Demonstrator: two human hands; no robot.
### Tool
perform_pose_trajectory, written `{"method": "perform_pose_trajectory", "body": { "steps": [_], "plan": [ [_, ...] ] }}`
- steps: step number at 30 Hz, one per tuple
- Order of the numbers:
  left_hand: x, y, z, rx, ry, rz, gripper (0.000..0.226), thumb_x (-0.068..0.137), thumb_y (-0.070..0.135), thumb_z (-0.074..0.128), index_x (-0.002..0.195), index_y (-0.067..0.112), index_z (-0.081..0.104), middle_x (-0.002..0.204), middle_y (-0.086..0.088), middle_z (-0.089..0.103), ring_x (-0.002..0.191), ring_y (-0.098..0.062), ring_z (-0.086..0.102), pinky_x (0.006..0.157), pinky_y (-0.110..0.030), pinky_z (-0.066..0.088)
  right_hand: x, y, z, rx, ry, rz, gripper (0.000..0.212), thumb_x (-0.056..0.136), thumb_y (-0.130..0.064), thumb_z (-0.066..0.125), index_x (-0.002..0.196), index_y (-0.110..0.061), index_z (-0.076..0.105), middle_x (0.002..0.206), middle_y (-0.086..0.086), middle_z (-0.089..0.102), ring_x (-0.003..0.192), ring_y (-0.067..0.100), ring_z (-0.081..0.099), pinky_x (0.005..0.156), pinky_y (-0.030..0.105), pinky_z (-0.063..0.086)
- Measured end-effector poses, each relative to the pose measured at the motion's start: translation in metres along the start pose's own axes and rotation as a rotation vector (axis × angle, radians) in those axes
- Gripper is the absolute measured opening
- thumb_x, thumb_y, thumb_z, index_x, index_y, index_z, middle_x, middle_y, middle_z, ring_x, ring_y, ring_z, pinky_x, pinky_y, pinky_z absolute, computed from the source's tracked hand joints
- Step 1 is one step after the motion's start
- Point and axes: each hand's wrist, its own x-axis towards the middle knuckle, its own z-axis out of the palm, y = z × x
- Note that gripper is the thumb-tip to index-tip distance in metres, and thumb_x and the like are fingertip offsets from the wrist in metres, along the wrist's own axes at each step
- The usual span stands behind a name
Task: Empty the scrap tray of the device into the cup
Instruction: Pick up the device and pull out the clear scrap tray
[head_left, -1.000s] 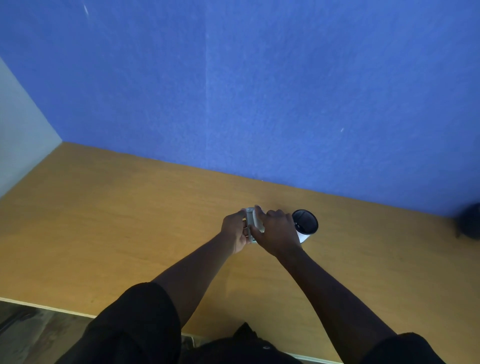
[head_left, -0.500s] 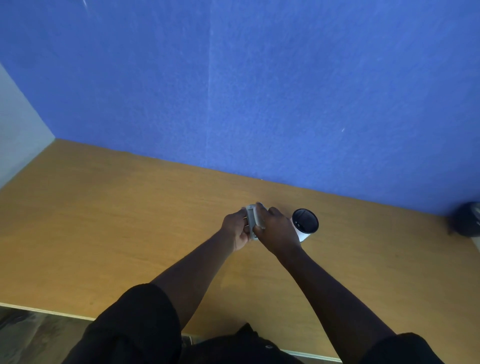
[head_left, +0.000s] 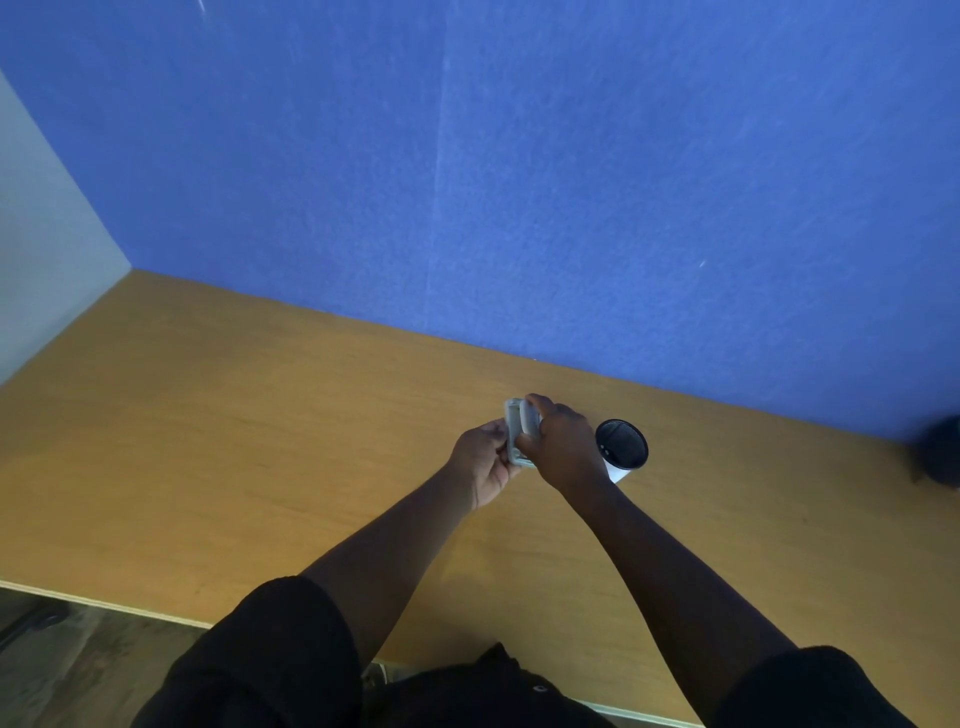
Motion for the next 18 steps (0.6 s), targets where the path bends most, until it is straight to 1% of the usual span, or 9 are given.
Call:
{"method": "perform_pose_trajectory", "body": {
  "steps": [4,6,8,10,12,14,16,18],
  "plan": [
    [-0.0001,-0.0001,-0.0033,-0.024,0.012,0.01,0.039,0.103,0.004,0.029,0.095,0.007,0.067,0.073,-0.009,0.075,0.074,-0.019,0.067,0.061,-0.027,0.061,0.0009,-0.0006,0.0004,-0.001,0.009,-0.011,0.058,0.082,-0.025,0.065,0.137,-0.018,0.048,0.111,0.012,0.066,0.095,0.027,0.063,0.077,0.035,0.052],
    [-0.0004,-0.0006,-0.0038,-0.026,-0.004,0.018,0.04,0.103,0.004,0.029,0.094,0.007,0.068,0.069,-0.007,0.076,0.072,-0.018,0.067,0.061,-0.026,0.061,0.0009,-0.0011,0.0004,0.002,0.008,-0.01,0.057,0.082,-0.026,0.065,0.137,-0.018,0.048,0.112,0.012,0.066,0.096,0.027,0.063,0.077,0.036,0.053],
    [-0.0015,-0.0018,-0.0028,-0.034,-0.017,0.02,0.038,0.103,0.006,0.03,0.094,0.007,0.068,0.069,-0.007,0.076,0.074,-0.018,0.066,0.065,-0.028,0.061,0.0007,-0.0013,0.0004,0.005,0.011,-0.008,0.057,0.083,-0.025,0.065,0.136,-0.018,0.048,0.114,0.012,0.066,0.097,0.027,0.064,0.079,0.038,0.055],
    [-0.0036,-0.0034,-0.0018,-0.049,-0.031,0.019,0.035,0.103,0.009,0.033,0.096,0.006,0.068,0.072,-0.009,0.076,0.076,-0.018,0.067,0.067,-0.029,0.062,0.0013,-0.0022,-0.0001,0.003,0.012,-0.005,0.056,0.083,-0.025,0.066,0.135,-0.017,0.048,0.114,0.013,0.066,0.098,0.027,0.064,0.079,0.039,0.056],
    [-0.0054,-0.0053,-0.0023,-0.092,-0.058,0.01,0.032,0.103,0.011,0.036,0.1,0.005,0.067,0.081,-0.011,0.076,0.078,-0.019,0.07,0.068,-0.031,0.062,0.0031,-0.003,-0.0017,0.009,0.008,-0.002,0.054,0.083,-0.025,0.066,0.134,-0.016,0.049,0.113,0.013,0.066,0.097,0.028,0.064,0.079,0.039,0.055],
    [-0.0069,-0.0064,-0.0047,-0.136,-0.103,0.011,0.03,0.102,0.008,0.037,0.107,0.004,0.066,0.089,-0.013,0.077,0.083,-0.021,0.073,0.078,-0.034,0.059,0.0055,-0.0035,-0.0037,0.028,0.01,0.005,0.052,0.083,-0.025,0.067,0.132,-0.014,0.051,0.111,0.014,0.067,0.096,0.029,0.064,0.078,0.039,0.055],
    [-0.0085,-0.0068,-0.0064,-0.147,-0.144,0.026,0.031,0.101,0.002,0.035,0.11,0.004,0.066,0.091,-0.013,0.078,0.084,-0.02,0.075,0.085,-0.035,0.058,0.0069,-0.0036,-0.0049,0.054,0.015,0.021,0.051,0.083,-0.025,0.068,0.131,-0.014,0.053,0.109,0.014,0.068,0.094,0.029,0.065,0.075,0.037,0.054],
    [-0.0096,-0.0077,-0.0069,-0.14,-0.162,0.042,0.034,0.1,-0.001,0.033,0.108,0.004,0.066,0.09,-0.011,0.079,0.083,-0.019,0.076,0.084,-0.033,0.059,0.0066,-0.0045,-0.0047,0.05,0.013,0.023,0.051,0.084,-0.026,0.068,0.131,-0.015,0.053,0.109,0.014,0.068,0.094,0.029,0.065,0.075,0.037,0.054]
  ]
}}
